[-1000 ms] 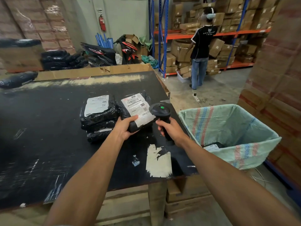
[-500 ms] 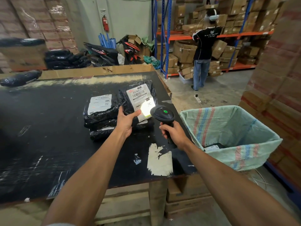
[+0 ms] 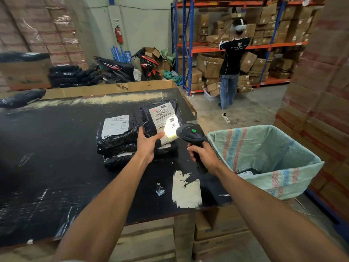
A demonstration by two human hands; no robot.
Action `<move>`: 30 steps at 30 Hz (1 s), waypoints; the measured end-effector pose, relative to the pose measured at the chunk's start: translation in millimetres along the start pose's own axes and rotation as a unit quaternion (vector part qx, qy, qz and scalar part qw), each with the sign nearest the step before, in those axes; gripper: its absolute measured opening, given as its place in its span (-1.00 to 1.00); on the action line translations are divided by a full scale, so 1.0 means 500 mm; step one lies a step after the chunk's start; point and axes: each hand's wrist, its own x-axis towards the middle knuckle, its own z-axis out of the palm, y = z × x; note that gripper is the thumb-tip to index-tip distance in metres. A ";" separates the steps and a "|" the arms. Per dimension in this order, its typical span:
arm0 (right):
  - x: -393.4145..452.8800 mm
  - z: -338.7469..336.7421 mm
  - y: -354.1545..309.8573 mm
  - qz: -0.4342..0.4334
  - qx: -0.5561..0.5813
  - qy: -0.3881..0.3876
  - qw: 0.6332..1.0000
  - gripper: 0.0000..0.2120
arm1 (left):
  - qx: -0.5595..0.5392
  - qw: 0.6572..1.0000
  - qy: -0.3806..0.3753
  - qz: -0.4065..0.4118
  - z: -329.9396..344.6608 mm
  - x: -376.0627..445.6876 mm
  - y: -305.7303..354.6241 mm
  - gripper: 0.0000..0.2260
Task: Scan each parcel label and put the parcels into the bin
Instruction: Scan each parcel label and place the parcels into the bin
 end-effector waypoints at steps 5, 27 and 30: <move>0.006 0.001 -0.002 -0.009 -0.006 -0.002 1.000 -0.83 | 0.002 1.000 -0.004 0.004 0.003 0.000 0.002 -0.31; 0.006 0.012 -0.006 -0.017 -0.025 0.032 0.999 -0.86 | -0.025 0.999 0.030 0.024 0.028 0.001 -0.002 -0.17; 0.010 0.011 -0.005 -0.018 -0.016 0.035 0.999 -0.85 | -0.038 0.999 0.037 0.007 0.030 0.002 -0.003 -0.14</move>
